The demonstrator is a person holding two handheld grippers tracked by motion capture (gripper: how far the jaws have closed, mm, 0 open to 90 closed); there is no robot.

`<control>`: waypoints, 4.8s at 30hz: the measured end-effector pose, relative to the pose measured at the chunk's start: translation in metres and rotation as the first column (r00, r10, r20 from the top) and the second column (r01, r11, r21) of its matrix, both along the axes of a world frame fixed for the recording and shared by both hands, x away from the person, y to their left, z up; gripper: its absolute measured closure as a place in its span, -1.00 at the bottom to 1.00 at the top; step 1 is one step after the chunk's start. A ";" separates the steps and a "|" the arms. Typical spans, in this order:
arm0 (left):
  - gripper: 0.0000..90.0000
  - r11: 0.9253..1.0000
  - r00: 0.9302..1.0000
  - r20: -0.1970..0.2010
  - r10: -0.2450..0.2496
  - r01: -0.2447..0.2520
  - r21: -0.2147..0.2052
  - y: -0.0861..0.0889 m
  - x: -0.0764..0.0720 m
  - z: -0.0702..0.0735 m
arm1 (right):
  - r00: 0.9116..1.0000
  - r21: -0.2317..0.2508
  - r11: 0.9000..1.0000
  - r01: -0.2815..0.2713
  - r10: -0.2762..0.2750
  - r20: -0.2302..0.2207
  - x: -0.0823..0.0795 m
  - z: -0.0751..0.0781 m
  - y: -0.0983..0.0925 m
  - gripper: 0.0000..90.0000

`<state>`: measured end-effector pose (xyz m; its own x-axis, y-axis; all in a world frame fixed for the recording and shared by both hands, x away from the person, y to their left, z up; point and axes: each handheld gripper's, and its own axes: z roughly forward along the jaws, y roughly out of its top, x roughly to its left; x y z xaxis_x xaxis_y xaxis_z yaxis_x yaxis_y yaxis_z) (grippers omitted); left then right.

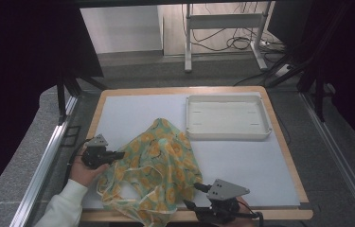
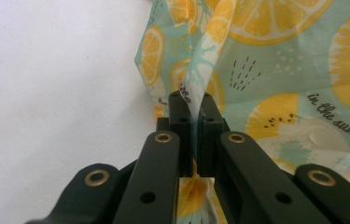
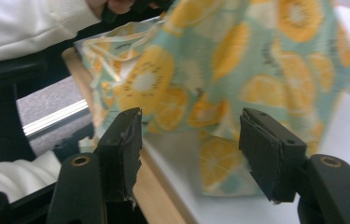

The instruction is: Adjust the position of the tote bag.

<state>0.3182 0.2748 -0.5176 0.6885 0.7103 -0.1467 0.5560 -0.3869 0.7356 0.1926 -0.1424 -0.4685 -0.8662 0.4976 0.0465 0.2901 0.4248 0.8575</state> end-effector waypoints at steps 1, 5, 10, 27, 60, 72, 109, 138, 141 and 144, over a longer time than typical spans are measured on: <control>0.96 1.000 1.000 0.000 0.000 0.000 0.000 0.000 0.000 0.000 | 1.000 0.000 1.000 0.000 0.000 0.000 0.000 0.000 0.000 -0.12; 0.95 1.000 1.000 -0.002 0.003 -0.003 0.001 0.000 0.000 0.000 | 0.999 -0.029 0.998 -0.050 0.050 -0.007 -0.002 -0.005 0.019 -0.11; 0.95 1.000 1.000 -0.002 0.006 -0.006 -0.004 0.001 0.000 0.001 | 0.997 -0.037 0.997 -0.075 0.073 -0.033 -0.002 -0.009 0.033 -0.11; 0.95 1.000 1.000 0.000 0.004 -0.004 -0.011 0.002 -0.001 0.002 | 0.989 -0.172 0.980 -0.101 0.080 -0.122 0.024 -0.036 0.058 0.70; 0.96 0.993 1.000 0.023 0.005 -0.002 -0.120 0.016 -0.025 0.011 | 0.997 -0.167 0.983 0.071 -0.069 0.022 0.033 -0.019 0.000 0.98; 0.96 0.991 0.998 0.020 -0.053 0.055 -0.121 0.000 -0.050 0.012 | 0.985 -0.141 0.976 0.166 -0.158 0.070 0.039 -0.008 -0.031 0.98; 0.94 0.981 0.988 -0.027 -0.149 0.144 -0.132 -0.075 -0.117 0.003 | 0.965 -0.122 0.958 0.259 -0.251 0.082 0.121 -0.002 -0.058 0.98; 0.76 0.975 0.997 0.019 -0.081 0.083 -0.206 -0.049 -0.111 0.011 | 0.985 -0.078 0.983 0.164 -0.159 0.072 0.082 0.000 -0.062 0.90; 0.43 0.974 0.997 0.031 -0.072 0.077 -0.213 -0.048 -0.112 0.012 | 0.987 -0.072 0.987 0.142 -0.136 0.082 0.079 0.000 -0.062 0.61; 0.23 0.973 0.996 0.046 -0.075 0.083 -0.214 -0.048 -0.114 0.013 | 0.987 -0.071 0.990 0.123 -0.115 0.108 0.072 0.001 -0.063 0.23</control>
